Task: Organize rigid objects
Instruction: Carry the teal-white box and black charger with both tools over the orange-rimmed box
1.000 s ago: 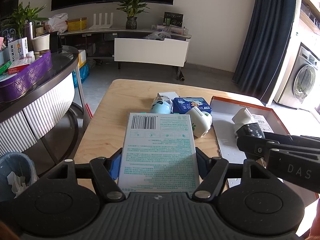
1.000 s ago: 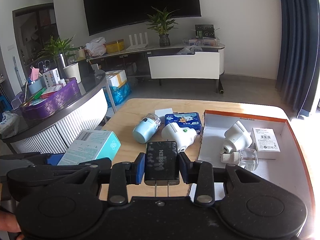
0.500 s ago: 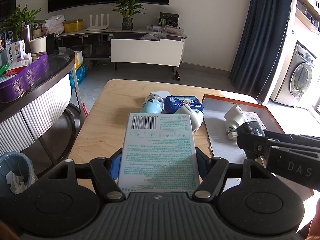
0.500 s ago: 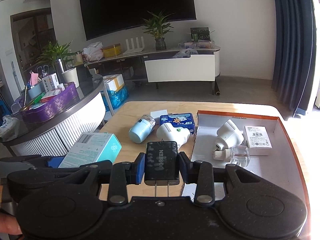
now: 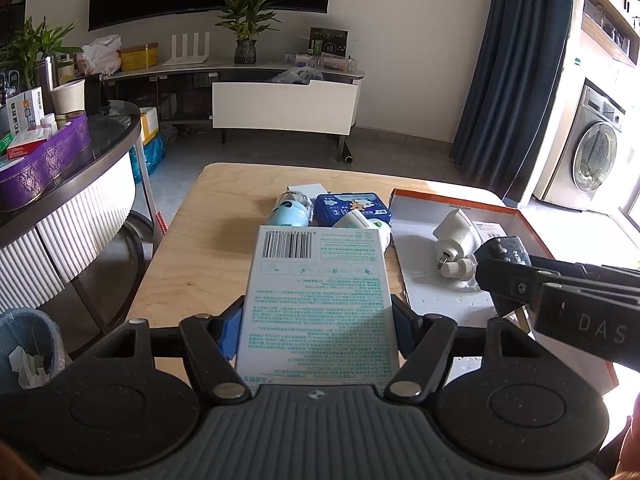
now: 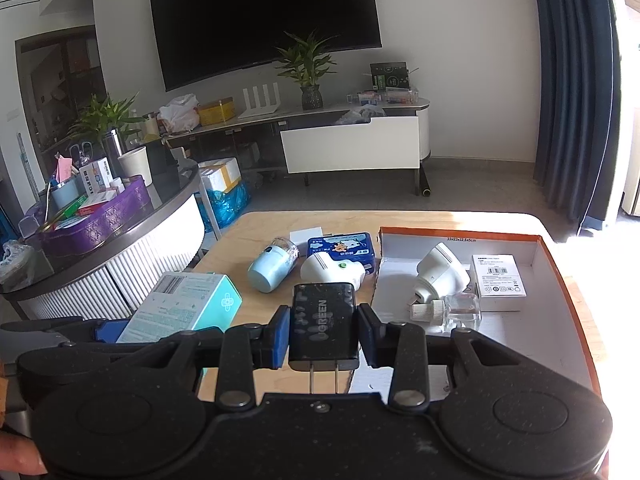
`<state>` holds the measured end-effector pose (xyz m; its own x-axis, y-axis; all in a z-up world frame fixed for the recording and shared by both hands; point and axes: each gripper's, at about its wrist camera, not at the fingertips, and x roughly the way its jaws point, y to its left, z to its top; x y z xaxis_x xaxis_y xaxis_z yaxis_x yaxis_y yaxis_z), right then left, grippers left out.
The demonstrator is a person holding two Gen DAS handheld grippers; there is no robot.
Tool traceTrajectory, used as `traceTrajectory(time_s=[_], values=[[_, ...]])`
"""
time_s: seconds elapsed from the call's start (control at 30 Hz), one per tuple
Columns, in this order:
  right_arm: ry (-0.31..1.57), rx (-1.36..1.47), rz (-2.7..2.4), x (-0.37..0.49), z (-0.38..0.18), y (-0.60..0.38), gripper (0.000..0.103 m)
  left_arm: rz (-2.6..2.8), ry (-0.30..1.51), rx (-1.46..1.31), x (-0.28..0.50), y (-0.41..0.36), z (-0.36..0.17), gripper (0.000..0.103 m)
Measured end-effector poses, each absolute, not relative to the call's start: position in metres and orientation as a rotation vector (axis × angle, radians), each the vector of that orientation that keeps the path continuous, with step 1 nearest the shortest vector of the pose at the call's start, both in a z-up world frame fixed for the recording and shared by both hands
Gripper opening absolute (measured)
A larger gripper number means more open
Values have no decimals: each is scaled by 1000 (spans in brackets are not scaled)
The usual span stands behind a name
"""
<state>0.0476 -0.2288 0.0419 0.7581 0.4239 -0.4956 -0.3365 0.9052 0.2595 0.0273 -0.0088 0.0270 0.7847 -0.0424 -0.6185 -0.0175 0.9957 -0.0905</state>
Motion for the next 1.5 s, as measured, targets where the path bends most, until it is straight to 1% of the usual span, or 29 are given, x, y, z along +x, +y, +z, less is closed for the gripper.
traceTrajectory(time_s=[1.5], values=[[570, 200, 289, 48, 39, -280, 44, -128, 679, -46, 36, -54, 26, 71]])
